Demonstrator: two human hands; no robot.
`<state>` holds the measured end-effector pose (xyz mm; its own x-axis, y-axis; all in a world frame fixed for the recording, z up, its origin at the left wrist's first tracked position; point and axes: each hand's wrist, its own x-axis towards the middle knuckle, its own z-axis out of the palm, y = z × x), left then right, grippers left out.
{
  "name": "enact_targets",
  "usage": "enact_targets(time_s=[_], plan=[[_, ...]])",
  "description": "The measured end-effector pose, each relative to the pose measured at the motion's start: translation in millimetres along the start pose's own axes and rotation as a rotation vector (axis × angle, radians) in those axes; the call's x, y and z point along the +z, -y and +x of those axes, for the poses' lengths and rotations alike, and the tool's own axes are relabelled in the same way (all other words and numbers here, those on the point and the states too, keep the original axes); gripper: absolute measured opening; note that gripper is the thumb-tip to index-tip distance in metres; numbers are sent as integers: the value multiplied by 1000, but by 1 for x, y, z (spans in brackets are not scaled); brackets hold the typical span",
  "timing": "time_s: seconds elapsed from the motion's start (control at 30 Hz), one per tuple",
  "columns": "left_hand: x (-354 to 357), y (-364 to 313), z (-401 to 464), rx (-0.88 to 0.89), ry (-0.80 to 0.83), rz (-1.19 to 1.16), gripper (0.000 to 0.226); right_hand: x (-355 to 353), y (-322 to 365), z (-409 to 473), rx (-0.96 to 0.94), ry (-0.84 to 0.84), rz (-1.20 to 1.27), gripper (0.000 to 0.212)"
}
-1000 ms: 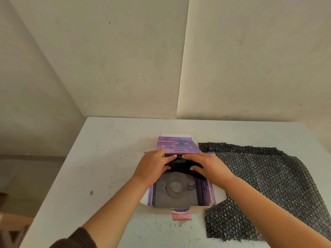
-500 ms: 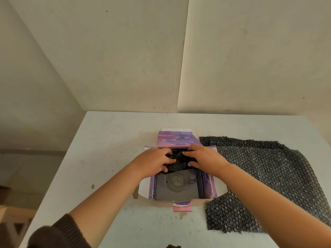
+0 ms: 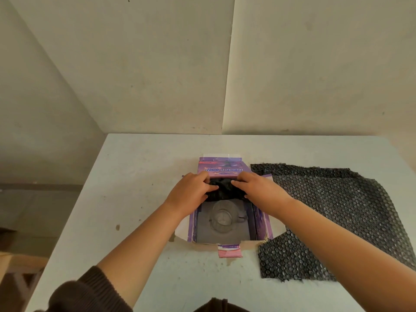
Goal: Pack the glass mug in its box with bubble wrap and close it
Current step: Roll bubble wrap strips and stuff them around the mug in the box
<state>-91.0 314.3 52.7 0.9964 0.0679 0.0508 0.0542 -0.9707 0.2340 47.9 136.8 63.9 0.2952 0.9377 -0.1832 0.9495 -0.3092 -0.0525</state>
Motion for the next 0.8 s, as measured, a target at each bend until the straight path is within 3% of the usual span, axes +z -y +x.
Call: enact_targets(time_s=[0.13,0.4,0.67,0.8], plan=[[8,-3,0,-22,-9,13,31,5,10,-1,28,4,-39,59],[2,-5,14,-96,271,89,55,1,15,10,99,245,76,67],[19,-27,17,-89,300,274,31,1,25,27,148,367,33,31],[30,-25,13,-61,386,313,32,7,31,29,159,389,-14,32]])
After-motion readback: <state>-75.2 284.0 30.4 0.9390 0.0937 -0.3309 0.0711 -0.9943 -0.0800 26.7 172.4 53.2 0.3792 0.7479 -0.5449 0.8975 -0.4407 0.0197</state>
